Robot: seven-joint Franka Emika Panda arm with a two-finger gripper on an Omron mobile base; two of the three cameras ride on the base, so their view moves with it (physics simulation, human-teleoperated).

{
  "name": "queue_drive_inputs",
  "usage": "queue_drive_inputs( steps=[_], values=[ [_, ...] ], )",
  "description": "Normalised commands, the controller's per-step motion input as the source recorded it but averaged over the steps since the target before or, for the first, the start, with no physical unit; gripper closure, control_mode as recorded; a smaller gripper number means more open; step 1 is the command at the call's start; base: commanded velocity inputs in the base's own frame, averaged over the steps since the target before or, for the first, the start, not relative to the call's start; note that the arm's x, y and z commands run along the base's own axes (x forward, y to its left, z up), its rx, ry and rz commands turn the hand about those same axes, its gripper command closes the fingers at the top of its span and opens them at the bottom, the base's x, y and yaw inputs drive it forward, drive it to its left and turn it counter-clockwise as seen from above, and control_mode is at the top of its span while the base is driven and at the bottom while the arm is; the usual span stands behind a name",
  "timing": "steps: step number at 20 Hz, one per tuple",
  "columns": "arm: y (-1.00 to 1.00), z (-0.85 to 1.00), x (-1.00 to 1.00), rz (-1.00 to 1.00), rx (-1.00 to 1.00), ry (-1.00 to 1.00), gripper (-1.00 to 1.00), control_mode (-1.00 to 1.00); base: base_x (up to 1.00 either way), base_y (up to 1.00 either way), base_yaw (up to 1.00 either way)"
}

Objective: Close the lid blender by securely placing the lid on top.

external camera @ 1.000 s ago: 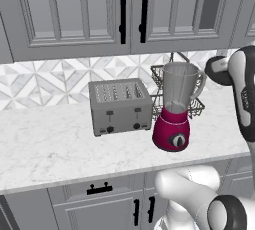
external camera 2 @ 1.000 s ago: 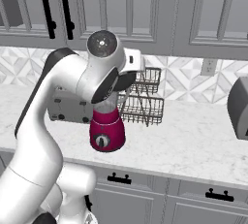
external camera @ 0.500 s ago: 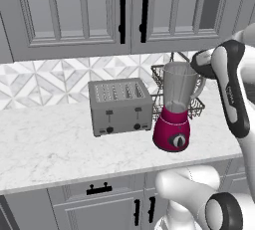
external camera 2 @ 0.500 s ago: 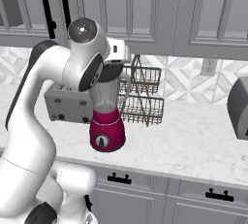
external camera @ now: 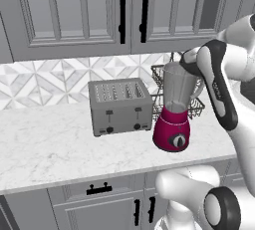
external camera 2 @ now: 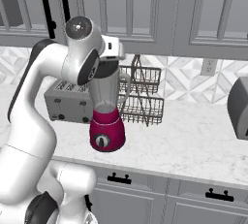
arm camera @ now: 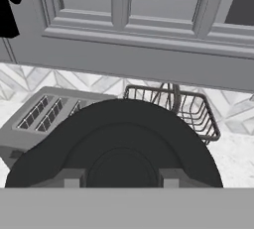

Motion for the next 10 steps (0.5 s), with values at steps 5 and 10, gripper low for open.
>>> queue_drive_inputs(
  steps=[5, 10],
  values=[
    [0.2, 0.0, 0.32, 0.0, 0.0, 0.0, 1.0, -1.0, 0.0, 0.0, 0.0],
    [0.15, 0.0, 0.28, 0.0, 0.0, 0.0, 1.0, -1.0, 0.0, 0.0, 0.0]
  ],
)
